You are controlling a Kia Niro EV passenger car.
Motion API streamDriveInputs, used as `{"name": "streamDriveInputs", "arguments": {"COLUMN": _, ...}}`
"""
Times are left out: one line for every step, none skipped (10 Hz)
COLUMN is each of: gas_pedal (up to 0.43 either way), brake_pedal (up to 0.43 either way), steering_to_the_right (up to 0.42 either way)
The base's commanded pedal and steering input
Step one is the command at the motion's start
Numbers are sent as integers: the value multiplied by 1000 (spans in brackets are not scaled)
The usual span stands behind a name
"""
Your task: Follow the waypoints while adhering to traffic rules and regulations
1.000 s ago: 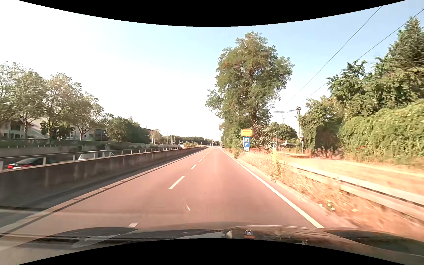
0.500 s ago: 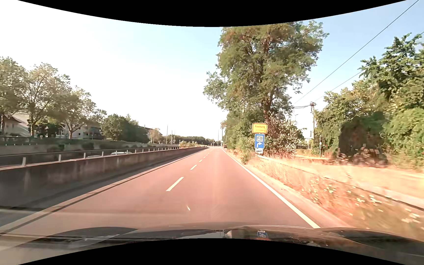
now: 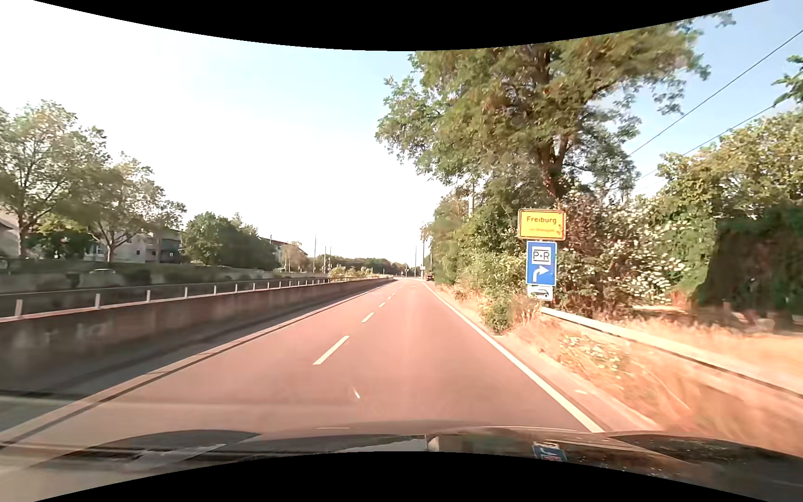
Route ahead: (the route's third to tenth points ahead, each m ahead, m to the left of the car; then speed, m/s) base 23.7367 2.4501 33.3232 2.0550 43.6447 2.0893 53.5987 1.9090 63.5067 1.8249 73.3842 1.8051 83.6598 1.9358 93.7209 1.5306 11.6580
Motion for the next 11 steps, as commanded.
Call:
{"name": "streamDriveInputs", "arguments": {"gas_pedal": 0, "brake_pedal": 146, "steering_to_the_right": 0}}
{"name": "streamDriveInputs", "arguments": {"gas_pedal": 0, "brake_pedal": 104, "steering_to_the_right": 0}}
{"name": "streamDriveInputs", "arguments": {"gas_pedal": 0, "brake_pedal": 6, "steering_to_the_right": 0}}
{"name": "streamDriveInputs", "arguments": {"gas_pedal": 0, "brake_pedal": 0, "steering_to_the_right": 0}}
{"name": "streamDriveInputs", "arguments": {"gas_pedal": 0, "brake_pedal": 0, "steering_to_the_right": 0}}
{"name": "streamDriveInputs", "arguments": {"gas_pedal": 0, "brake_pedal": 0, "steering_to_the_right": 0}}
{"name": "streamDriveInputs", "arguments": {"gas_pedal": 0, "brake_pedal": 0, "steering_to_the_right": 0}}
{"name": "streamDriveInputs", "arguments": {"gas_pedal": 0, "brake_pedal": 0, "steering_to_the_right": 0}}
{"name": "streamDriveInputs", "arguments": {"gas_pedal": 110, "brake_pedal": 0, "steering_to_the_right": 0}}
{"name": "streamDriveInputs", "arguments": {"gas_pedal": 138, "brake_pedal": 0, "steering_to_the_right": 0}}
{"name": "streamDriveInputs", "arguments": {"gas_pedal": 138, "brake_pedal": 0, "steering_to_the_right": 0}}
